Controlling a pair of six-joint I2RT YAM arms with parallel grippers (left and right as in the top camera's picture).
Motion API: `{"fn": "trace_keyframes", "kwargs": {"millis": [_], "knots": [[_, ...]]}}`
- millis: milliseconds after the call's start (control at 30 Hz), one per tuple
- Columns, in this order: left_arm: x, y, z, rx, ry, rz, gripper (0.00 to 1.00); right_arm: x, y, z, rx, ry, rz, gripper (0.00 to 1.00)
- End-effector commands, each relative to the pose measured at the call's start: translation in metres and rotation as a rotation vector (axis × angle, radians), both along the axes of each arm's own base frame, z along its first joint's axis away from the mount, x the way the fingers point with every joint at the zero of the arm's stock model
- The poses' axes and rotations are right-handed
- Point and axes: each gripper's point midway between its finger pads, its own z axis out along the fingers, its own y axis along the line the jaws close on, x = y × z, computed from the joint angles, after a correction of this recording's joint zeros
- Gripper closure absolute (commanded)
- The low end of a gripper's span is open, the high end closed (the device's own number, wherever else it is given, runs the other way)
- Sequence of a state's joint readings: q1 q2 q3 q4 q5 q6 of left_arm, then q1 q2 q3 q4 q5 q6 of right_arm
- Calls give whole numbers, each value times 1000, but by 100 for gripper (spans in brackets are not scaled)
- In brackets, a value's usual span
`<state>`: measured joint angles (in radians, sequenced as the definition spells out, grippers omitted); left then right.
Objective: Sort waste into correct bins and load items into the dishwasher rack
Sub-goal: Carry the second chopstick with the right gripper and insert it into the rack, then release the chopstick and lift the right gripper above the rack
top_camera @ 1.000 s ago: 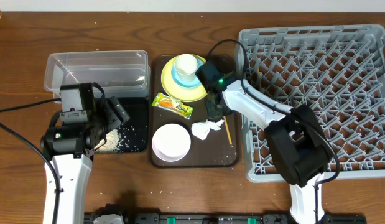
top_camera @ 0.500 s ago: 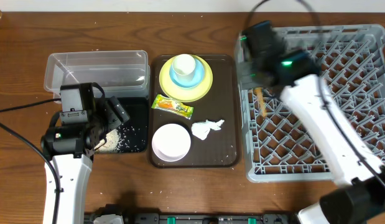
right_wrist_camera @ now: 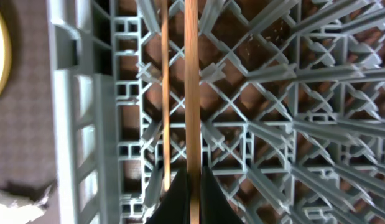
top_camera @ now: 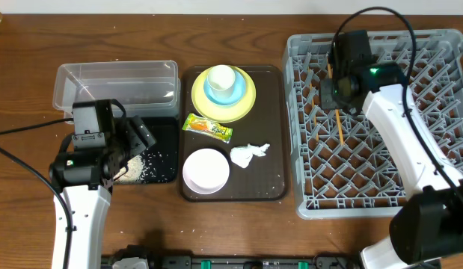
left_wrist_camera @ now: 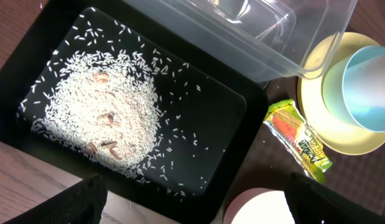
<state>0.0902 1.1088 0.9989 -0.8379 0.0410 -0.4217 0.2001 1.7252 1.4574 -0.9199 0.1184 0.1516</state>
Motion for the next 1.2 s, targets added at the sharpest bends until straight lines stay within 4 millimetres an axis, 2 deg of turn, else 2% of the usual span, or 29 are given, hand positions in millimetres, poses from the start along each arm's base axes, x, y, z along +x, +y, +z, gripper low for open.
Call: {"fn": "trace_keyframes", "kwargs": {"millis": [0,267,400,667,867,1067,1167], "knots": [[1,4,5,16,-12,12,6,-2,-1,-20,14,19,-2,99],[1,4,5,16,-12,12,7,4,-2,-47,19,-26,-18,99],[1,4,5,16,-12,12,7,6,-2,-53,23,-46,-17,99],[1,4,5,16,-12,12,7,7,-11,-53,-29,-55,-28,98],[1,4,5,16,-12,12,7,7,-11,-53,-37,-55,-11,86],[1,4,5,16,-12,12,6,10,-10,-51,-53,-66,29,79],[1,4,5,16,-12,12,7,15,-9,-40,-44,-95,30,79]]}}
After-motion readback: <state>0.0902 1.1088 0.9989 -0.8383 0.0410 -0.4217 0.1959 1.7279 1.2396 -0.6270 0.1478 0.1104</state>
